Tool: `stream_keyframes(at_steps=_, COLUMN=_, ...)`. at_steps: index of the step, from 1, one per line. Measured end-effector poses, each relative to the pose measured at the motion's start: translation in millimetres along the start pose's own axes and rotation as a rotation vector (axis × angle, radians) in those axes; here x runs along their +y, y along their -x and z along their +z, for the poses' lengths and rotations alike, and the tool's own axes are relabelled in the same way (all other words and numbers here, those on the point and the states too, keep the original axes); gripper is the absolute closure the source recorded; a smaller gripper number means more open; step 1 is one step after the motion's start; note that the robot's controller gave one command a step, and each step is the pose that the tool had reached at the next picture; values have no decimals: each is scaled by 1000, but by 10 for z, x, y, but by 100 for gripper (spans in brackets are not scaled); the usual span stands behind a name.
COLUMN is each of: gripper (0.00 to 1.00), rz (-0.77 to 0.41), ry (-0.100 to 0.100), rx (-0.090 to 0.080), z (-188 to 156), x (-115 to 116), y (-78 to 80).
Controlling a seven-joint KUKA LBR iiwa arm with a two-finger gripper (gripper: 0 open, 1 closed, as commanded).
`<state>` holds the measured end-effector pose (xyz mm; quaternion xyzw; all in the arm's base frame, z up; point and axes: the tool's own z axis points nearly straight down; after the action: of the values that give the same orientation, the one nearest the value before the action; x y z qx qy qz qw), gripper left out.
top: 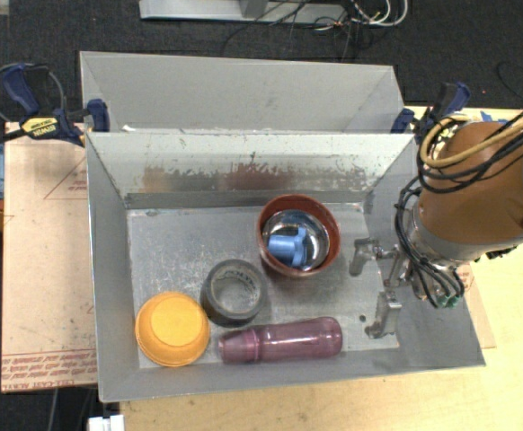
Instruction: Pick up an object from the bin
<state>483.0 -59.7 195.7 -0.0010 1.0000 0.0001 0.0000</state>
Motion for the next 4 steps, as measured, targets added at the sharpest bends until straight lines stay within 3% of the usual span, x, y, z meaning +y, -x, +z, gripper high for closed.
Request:
stream_keyframes(at_steps=1, gripper=0, rz=0, ry=0, rx=0, z=-1, x=-1, y=2)
stream_keyframes(at_steps=2, gripper=0, rz=-31, ry=0, rx=-3, z=-36, x=-43, y=183)
stream_keyframes(at_steps=3, gripper=0, rz=-31, ry=0, rx=-3, z=-34, x=-41, y=183)
stream_keyframes(at_steps=4, gripper=0, rz=-9, ry=2, rx=-3, z=468, x=305, y=703)
